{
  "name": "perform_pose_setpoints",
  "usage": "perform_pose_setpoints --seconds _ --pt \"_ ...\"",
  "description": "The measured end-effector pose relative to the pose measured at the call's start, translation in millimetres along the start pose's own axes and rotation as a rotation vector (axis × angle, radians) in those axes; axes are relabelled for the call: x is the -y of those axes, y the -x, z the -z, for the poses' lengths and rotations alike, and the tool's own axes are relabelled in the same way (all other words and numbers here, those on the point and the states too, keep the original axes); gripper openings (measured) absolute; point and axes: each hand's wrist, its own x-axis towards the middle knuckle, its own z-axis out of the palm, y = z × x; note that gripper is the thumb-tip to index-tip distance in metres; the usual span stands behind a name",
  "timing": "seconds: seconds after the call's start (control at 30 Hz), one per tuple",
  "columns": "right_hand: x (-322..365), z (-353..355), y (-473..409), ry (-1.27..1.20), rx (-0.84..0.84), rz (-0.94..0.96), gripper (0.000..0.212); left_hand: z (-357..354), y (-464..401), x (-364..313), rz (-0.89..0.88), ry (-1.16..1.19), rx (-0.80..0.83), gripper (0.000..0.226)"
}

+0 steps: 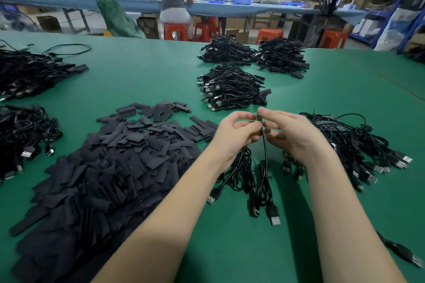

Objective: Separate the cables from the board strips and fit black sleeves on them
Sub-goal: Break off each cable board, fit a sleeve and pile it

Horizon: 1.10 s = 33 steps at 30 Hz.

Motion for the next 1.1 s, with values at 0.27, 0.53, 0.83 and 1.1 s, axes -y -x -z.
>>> perform_pose_setpoints --seconds 0.27,0.53,0.83,1.1 --pt "49.4 -71.6 -34.3 1.134 0.163 0.381 0.006 -4.5 -0.6 3.4 0.063 0.032 -0.065 0.016" --pt "42.1 -127.9 -65.4 1.504 0.231 0.22 0.039 -0.4 0.6 3.8 0.068 -0.098 -0.078 0.043" --pt "58.6 -94.7 -71.0 1.159 0.123 0.19 0.025 3.2 -4.6 -2.7 0.126 0.091 -0.041 0.022" --pt "34.6 -19.0 -36.8 -0.116 0.173 0.084 0.03 23.6 -6.4 -13.7 0.186 0.344 0.025 0.01"
